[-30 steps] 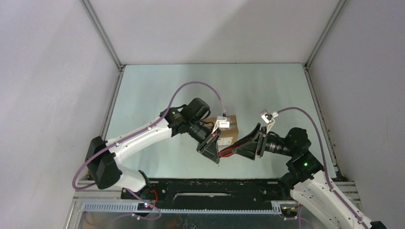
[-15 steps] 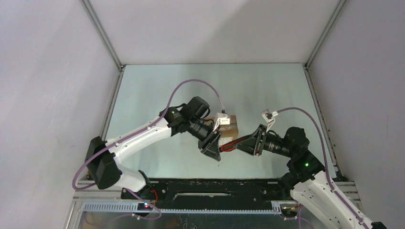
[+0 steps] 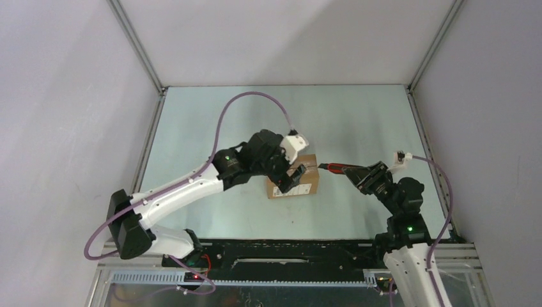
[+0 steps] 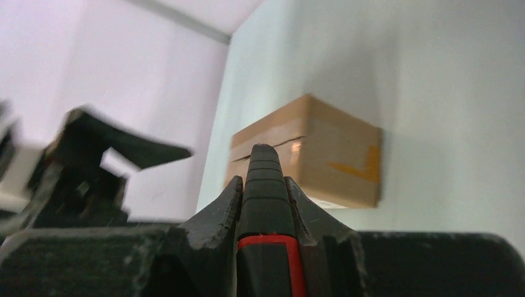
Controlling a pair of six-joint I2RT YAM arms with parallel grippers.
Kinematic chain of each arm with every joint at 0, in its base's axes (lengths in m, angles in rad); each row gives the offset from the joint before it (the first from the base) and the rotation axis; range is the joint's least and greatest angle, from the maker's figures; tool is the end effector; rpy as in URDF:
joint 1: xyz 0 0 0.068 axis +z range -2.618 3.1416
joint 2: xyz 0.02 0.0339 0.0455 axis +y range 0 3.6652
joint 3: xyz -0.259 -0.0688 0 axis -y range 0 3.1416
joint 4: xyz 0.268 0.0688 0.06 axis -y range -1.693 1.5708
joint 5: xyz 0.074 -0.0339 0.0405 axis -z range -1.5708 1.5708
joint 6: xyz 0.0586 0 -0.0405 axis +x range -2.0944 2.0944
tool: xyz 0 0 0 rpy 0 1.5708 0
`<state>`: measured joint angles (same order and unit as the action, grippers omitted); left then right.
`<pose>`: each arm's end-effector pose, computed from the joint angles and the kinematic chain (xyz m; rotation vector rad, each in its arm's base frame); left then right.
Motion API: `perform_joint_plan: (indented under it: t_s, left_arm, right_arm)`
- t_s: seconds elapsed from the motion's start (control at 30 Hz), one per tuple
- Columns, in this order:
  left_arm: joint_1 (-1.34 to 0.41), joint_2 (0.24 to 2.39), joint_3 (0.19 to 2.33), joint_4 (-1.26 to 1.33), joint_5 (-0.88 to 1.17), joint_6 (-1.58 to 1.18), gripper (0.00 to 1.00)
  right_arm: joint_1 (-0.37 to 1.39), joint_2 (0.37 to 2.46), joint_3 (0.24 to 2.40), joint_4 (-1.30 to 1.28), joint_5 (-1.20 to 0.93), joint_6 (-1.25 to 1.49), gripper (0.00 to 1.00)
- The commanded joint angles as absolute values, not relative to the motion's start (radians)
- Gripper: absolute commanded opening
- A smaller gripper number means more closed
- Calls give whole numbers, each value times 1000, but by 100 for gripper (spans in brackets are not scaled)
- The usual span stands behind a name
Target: Unpack the express box
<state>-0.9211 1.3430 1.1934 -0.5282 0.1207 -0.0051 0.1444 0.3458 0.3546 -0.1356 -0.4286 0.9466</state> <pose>0.1991 -0.2737 0.3023 1.0858 2.0508 -0.6214 0.1648 0.0486 0.2475 0.3847 1.7895 1.1558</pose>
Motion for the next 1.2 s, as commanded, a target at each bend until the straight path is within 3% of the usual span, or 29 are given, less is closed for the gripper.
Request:
perform_joint_plan:
  t_s: [0.0,0.2,0.3,0.47,0.8,1.0,1.17]
  left_arm:
    - [-1001,1363,1171,-358,5,257,95]
    - [-966,1563,1296,-458,213,501,98]
    - [-916,1657,1391,-488,290,482,99]
    - [-938,1693,1379,-429,187,523,100]
    - [-980,1624,1159,-207,131,618,100]
    - [-985,1522,1057,-176,274,602,98]
    - [-990,1476,1034,-273,367,520,92]
  right_arm:
    - [18,352,252,41,-483,1077,0]
    - [-31,407,199,139,-499,1084,0]
    - [-19,399,173,146,-460,1085,0]
    - [-7,416,127,215,-396,1129,0]
    - [-5,562,112,438,-433,1245,0]
    - [-71,745,139,523,-607,1246,0]
    - [-69,691,136,435,-609,1221,0]
